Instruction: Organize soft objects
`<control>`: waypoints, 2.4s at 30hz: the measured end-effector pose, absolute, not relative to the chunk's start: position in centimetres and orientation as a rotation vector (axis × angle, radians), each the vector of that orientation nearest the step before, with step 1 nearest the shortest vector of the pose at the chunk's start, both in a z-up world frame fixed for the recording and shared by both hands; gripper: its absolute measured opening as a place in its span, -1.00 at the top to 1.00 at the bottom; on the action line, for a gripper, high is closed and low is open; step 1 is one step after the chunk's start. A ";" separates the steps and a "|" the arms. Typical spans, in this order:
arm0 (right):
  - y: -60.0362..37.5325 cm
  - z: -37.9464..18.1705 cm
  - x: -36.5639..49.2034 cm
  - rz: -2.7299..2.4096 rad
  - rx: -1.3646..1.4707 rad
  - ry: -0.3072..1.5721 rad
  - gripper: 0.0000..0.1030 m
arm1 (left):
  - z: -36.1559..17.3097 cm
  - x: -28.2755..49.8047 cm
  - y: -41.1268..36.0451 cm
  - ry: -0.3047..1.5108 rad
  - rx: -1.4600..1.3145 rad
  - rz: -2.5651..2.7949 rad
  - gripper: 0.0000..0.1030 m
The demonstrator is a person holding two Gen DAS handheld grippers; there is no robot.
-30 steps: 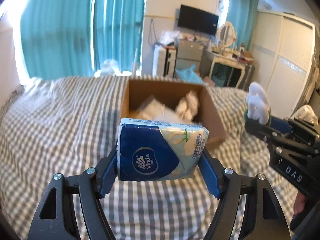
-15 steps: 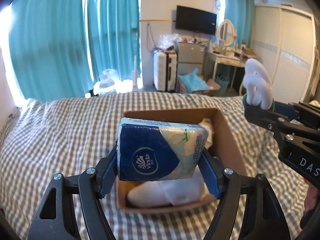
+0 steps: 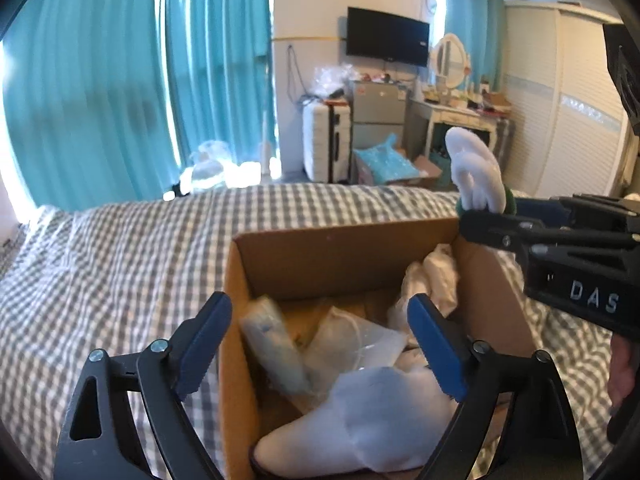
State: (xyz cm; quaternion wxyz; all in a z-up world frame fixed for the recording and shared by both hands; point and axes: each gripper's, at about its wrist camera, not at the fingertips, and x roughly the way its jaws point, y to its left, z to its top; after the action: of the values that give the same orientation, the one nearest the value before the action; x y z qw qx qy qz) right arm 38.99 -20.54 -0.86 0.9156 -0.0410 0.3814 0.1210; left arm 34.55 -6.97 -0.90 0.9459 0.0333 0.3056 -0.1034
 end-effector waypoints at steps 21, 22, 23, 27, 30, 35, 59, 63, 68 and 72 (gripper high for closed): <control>-25.2 14.4 24.7 0.164 0.011 0.522 -0.82 | 11.7 20.8 -5.1 0.375 0.105 -0.171 -1.00; -25.5 15.3 23.4 0.165 0.016 0.501 -0.84 | 12.8 19.3 -5.0 0.335 0.110 -0.166 -1.00; -25.6 16.1 22.1 0.165 0.022 0.480 -0.91 | 13.4 18.5 -4.8 0.315 0.114 -0.161 -1.00; -26.1 18.4 17.2 0.133 0.024 0.409 -1.00 | 16.1 14.1 -4.2 0.233 0.104 -0.159 -1.00; -26.0 18.9 13.5 0.105 0.006 0.363 -1.00 | 17.0 11.7 -3.8 0.207 0.086 -0.158 -1.00; -25.9 17.4 9.7 0.106 0.024 0.333 -1.00 | 16.0 9.0 -3.3 0.185 0.046 -0.127 -1.00; -25.2 3.1 9.6 0.098 0.093 0.437 -1.00 | 2.8 8.9 -2.7 0.330 0.002 -0.111 -1.00; -24.9 3.2 9.5 0.110 0.089 0.440 -1.00 | 2.7 8.9 -2.7 0.326 0.007 -0.111 -1.00; -24.6 3.3 9.5 0.118 0.084 0.441 -1.00 | 2.6 9.1 -2.7 0.332 -0.001 -0.114 -1.00; -24.5 3.2 9.6 0.124 0.087 0.443 -1.00 | 2.5 9.1 -2.8 0.336 0.002 -0.111 -1.00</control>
State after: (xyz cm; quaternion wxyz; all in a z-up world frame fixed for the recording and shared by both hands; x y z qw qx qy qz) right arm 9.57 -24.52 3.19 0.9727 0.0433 0.2197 0.0615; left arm 9.10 -2.85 2.47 0.9844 0.0009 0.1671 -0.0553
